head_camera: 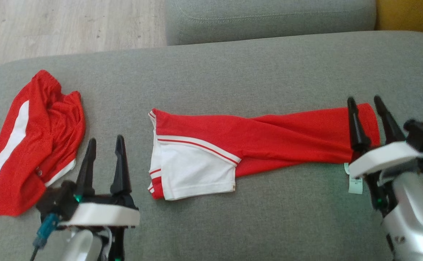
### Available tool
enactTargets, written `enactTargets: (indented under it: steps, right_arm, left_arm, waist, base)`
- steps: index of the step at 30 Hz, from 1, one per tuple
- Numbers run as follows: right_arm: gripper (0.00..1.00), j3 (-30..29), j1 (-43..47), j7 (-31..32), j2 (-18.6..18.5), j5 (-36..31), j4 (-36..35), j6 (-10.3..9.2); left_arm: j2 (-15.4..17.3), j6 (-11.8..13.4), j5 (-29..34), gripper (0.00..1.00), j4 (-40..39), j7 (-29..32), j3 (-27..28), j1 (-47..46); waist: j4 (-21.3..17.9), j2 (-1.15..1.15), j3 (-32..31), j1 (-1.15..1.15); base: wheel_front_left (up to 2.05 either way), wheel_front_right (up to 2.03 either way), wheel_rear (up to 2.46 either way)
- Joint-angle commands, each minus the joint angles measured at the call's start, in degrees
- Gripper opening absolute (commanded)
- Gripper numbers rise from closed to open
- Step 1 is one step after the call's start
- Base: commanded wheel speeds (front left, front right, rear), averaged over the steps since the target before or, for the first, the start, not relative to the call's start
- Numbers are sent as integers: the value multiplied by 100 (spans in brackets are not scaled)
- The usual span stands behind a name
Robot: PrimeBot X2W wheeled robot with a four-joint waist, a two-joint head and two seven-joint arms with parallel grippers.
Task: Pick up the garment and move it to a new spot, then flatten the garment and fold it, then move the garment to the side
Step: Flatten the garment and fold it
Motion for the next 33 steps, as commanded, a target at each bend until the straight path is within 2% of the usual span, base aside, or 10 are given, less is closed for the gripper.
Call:
enactTargets:
  steps: [1, 6, 7, 10, 11, 16, 22, 26, 33]
  right_arm:
    - [100, -165, 77, -77, 151, -240, -295, -4]
    - [100, -620, 291, 127, 397, -716, -511, -4]
    - [100, -935, 273, 308, 444, -893, -493, -4]
    - [100, -1567, 200, 768, 596, -1203, -225, -4]
    - [100, -1567, 200, 768, 596, -1203, -225, -4]
    - [100, -2695, 13, 1425, 1016, -1848, 193, -4]
    - [100, -3434, -149, 1720, 1259, -2422, 301, -4]
    - [100, -3696, -278, 1822, 1299, -2538, 372, -4]
    - [100, -3365, -433, 1842, 1305, -2131, 681, -4]
  left_arm:
    - [-105, -148, 285, 100, -226, -52, 479, -64]
    - [-439, -567, 761, 100, -83, -53, 775, 93]
    - [-523, -713, 887, 100, -20, -53, 889, 48]
    - [-634, -893, 1034, 100, 77, -53, 1006, -37]
    - [-634, -893, 1034, 100, 77, -53, 1006, -37]
    - [-795, -1089, 1195, 100, 226, -53, 1072, -169]
    - [-891, -1221, 1297, 100, 340, -53, 1196, -304]
    - [-928, -1274, 1349, 100, 378, -53, 1273, -373]
    - [-962, -1327, 1434, 100, 415, -53, 1394, -485]
  waist:
    - [34, 0, -13, 1]
    - [77, 0, 54, 1]
    - [91, 0, 124, 1]
    - [103, 0, 264, 1]
    - [103, 0, 264, 1]
    - [155, 0, 524, 1]
    - [182, 0, 784, 1]
    - [181, 0, 903, 1]
    - [143, 0, 1041, 1]
  base:
    - [0, 0, 0]
    - [0, 0, 0]
    - [0, 0, 0]
    - [0, 0, 0]
    - [0, 0, 0]
    - [0, 0, 0]
    - [0, 0, 0]
    - [0, 0, 0]
    - [0, 0, 0]
